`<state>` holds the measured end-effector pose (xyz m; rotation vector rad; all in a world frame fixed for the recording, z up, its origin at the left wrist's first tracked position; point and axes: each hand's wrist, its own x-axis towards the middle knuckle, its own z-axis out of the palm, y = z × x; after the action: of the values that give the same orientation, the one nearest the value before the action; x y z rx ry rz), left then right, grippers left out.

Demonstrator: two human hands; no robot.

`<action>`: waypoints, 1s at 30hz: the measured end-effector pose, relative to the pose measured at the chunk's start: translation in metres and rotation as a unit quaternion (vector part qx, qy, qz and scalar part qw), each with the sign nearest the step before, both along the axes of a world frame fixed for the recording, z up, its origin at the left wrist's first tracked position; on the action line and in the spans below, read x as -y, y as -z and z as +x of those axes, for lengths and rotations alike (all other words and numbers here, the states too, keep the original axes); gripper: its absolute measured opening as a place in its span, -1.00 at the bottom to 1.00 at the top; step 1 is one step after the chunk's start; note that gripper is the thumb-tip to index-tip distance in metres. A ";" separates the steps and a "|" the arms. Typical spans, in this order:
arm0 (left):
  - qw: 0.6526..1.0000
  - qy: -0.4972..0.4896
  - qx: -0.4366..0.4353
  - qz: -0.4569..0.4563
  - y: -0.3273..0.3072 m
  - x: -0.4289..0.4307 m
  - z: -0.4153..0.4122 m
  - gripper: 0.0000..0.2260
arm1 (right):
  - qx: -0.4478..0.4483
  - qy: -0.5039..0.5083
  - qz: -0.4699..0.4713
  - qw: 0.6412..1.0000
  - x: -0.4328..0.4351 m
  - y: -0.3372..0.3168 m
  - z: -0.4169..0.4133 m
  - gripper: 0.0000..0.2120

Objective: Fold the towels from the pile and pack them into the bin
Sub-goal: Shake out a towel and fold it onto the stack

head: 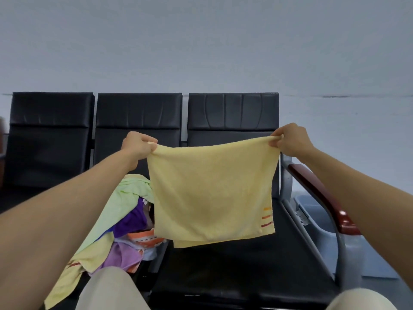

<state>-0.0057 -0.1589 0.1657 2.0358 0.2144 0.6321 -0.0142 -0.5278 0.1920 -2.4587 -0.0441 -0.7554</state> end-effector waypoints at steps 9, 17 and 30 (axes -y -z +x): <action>0.992 -0.008 0.033 0.125 0.000 0.014 -0.004 -0.84 | 0.029 0.072 -0.011 0.997 0.017 0.024 0.011 -0.82; 0.983 0.016 0.062 0.174 -0.005 0.028 -0.009 -0.89 | 0.027 0.112 0.119 0.986 0.012 0.029 0.010 -0.67; 0.947 0.042 -0.029 0.318 0.006 0.022 -0.011 -0.76 | 0.030 0.064 0.186 0.980 0.010 0.038 0.008 -0.72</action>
<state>-0.0166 -0.1806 0.1595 2.6682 -0.0578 0.6412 -0.0067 -0.5380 0.1544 -2.0976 0.2158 -0.8125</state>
